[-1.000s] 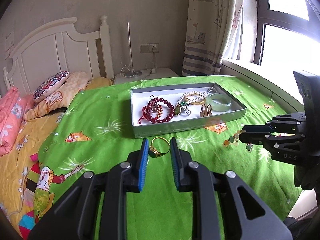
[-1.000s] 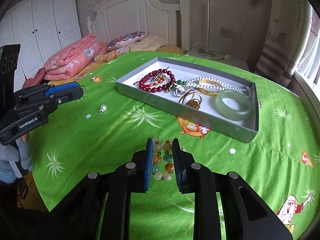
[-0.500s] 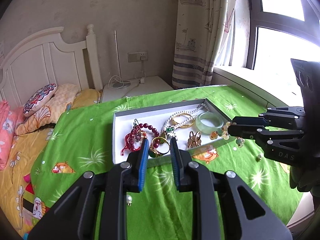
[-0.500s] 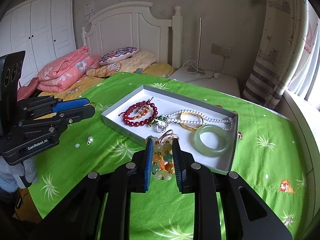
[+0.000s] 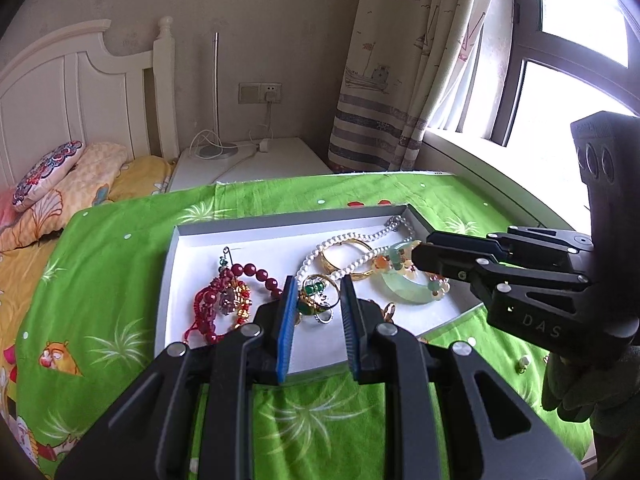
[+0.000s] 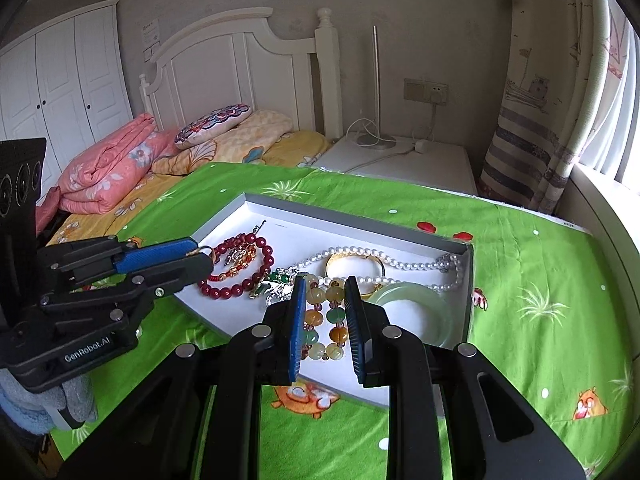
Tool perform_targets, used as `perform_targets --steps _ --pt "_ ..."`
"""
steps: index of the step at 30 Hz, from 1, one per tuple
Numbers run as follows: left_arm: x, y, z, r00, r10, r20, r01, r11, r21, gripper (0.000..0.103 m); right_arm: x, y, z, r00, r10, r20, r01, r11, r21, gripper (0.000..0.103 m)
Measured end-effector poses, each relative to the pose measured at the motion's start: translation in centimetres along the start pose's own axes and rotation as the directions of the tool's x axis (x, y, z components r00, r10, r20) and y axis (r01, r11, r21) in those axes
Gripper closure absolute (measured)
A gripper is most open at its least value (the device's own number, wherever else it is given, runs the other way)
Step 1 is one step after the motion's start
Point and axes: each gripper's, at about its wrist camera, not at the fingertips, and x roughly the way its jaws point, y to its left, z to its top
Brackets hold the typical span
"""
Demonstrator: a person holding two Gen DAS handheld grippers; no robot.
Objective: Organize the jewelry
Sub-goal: 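Drop the gold ring into the box with left tool while right drops bead bracelet, then withdraw both open tools from the box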
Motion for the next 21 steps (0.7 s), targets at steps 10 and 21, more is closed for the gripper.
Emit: perform_targets --steps 10,21 --pt "1.7 1.4 -1.0 0.999 0.042 0.0 -0.042 0.998 -0.038 0.036 2.7 -2.5 -0.1 0.997 0.062 -0.035 -0.056 0.987 0.151 0.08" --pt "-12.1 4.7 -2.4 0.904 0.355 0.237 -0.34 0.935 -0.105 0.002 -9.6 -4.1 -1.7 0.984 -0.029 0.177 -0.002 0.985 0.17 0.023"
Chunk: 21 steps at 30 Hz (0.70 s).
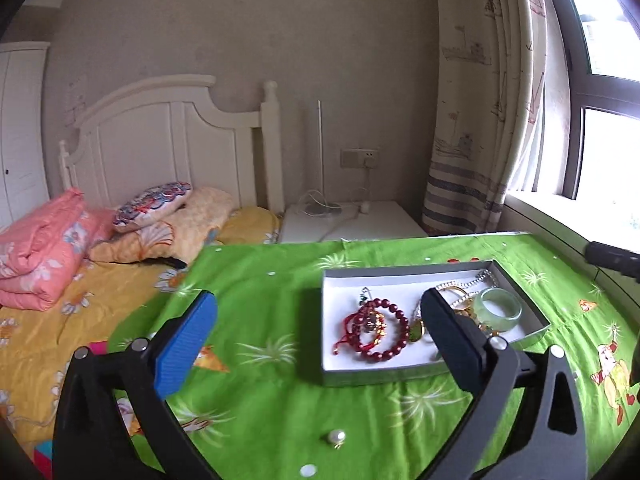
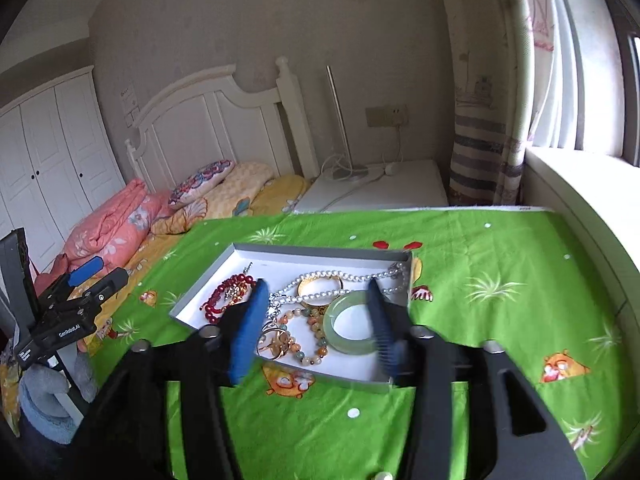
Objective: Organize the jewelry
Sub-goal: 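Withdraw both open tools from the box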
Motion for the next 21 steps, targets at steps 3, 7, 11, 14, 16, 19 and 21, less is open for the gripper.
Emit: perform_targets --steps 3,7,11,14,16,19,21 --pt "-2.4 1.7 -2.0 1.0 0.006 -0.015 -0.007 0.998 -0.059 0.002 -4.6 -0.5 -1.7 0.992 -0.045 0.114 0.048 0.999 -0.025 0.004" --pt "-2.5 2.9 -6.0 0.99 -0.018 -0.14 0.003 0.995 -0.104 0.002 -6.9 -2.1 -4.5 0.992 -0.102 0.075 0.103 0.994 -0.019 0.004" --pt "-1.6 2.6 -9.1 0.966 -0.038 -0.255 0.011 0.995 -0.104 0.002 -7.6 -3.8 -7.4 0.991 -0.132 -0.004 0.132 0.991 0.009 0.004" --pt "-1.6 2.6 -10.0 0.964 -0.045 -0.263 0.017 0.994 -0.11 0.003 -7.6 -4.0 -9.2 0.988 -0.147 -0.053 0.147 0.989 -0.012 0.004" --pt "-1.5 2.7 -10.1 0.961 -0.062 -0.269 0.032 0.993 -0.115 0.002 -7.2 -3.8 -10.1 0.984 -0.158 -0.084 0.156 0.987 -0.037 0.004" --pt "-0.9 2.5 -10.2 0.955 -0.071 -0.288 0.038 0.992 -0.118 0.003 -6.1 -3.5 -11.2 0.981 -0.152 -0.123 0.148 0.988 -0.041 0.004" --pt "-0.8 2.3 -10.0 0.955 -0.076 -0.287 0.044 0.992 -0.118 0.003 -5.2 -3.3 -11.8 0.977 -0.15 -0.15 0.145 0.988 -0.045 0.004"
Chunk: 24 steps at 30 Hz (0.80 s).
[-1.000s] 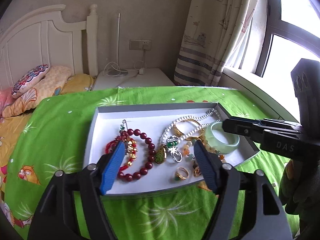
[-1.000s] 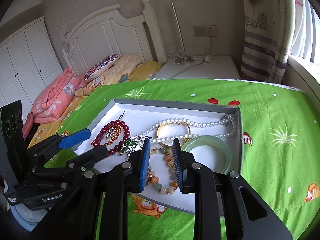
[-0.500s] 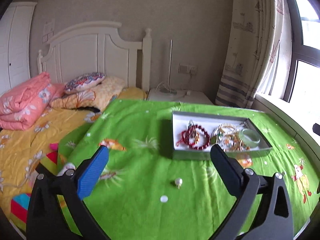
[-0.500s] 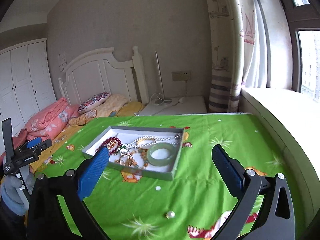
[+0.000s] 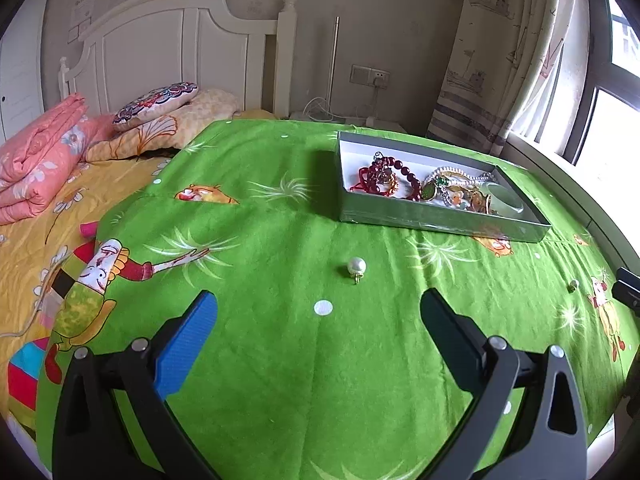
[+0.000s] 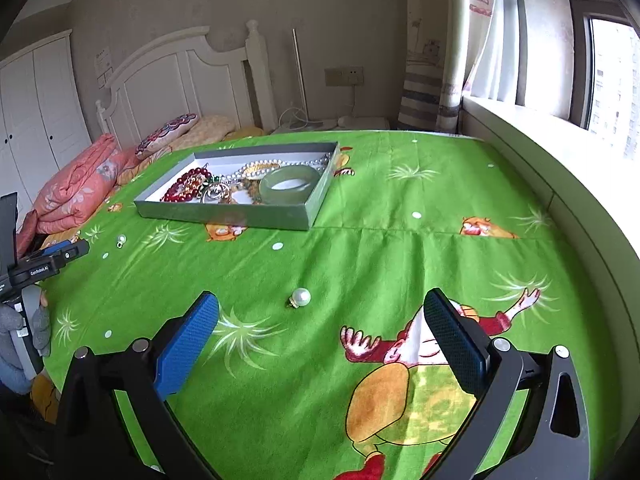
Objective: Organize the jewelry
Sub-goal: 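Withdraw both open tools from the box, then move the open right tool to the white pearl pendant and close on it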
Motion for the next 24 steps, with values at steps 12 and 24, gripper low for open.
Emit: perform_targets --steps 12,24 --pt "1.4 0.4 0.1 0.995 -0.063 -0.077 0.061 0.998 -0.032 0.003 3.8 3.5 0.4 0.988 -0.023 -0.153 0.002 0.991 -0.133 0.034" --pt "1.1 0.0 -0.1 0.996 -0.065 -0.065 0.064 0.998 -0.01 0.003 6.1 3.1 1.0 0.975 -0.007 -0.221 -0.011 0.996 -0.083 0.06"
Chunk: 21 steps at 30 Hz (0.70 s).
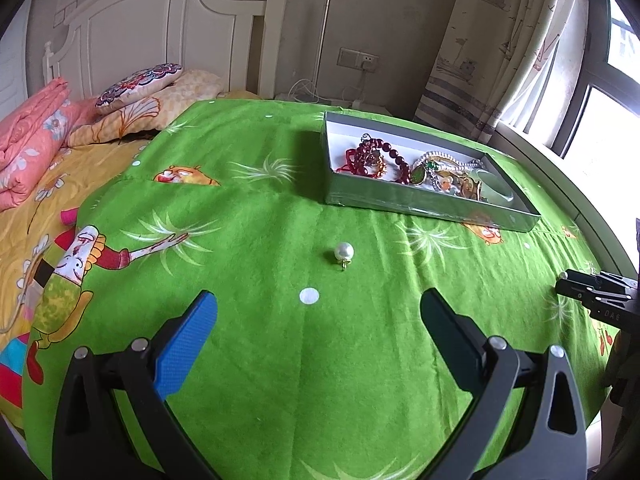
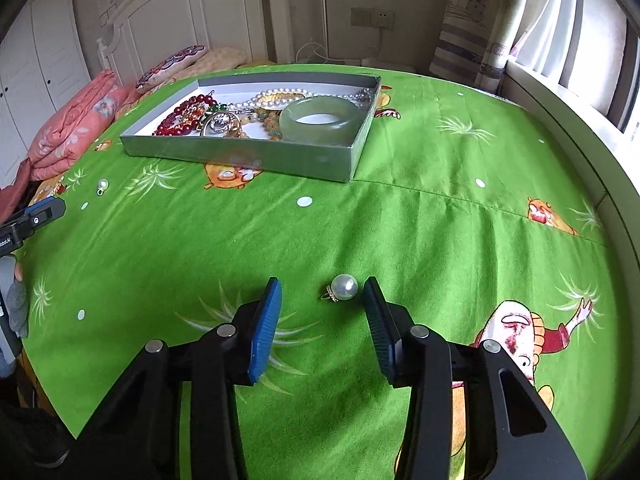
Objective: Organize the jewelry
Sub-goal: 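Move the open right tool to the white pearl pendant and close on it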
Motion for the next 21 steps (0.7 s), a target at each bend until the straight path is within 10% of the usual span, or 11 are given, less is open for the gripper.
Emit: perform_targets --steps 21 --pt "2.2 -1.8 1.2 0.997 0.015 -0.078 -0.004 0.99 0.142 0.023 0.0 0.5 -0.1 0.999 -0.043 0.012 0.043 0.999 -0.025 0.082"
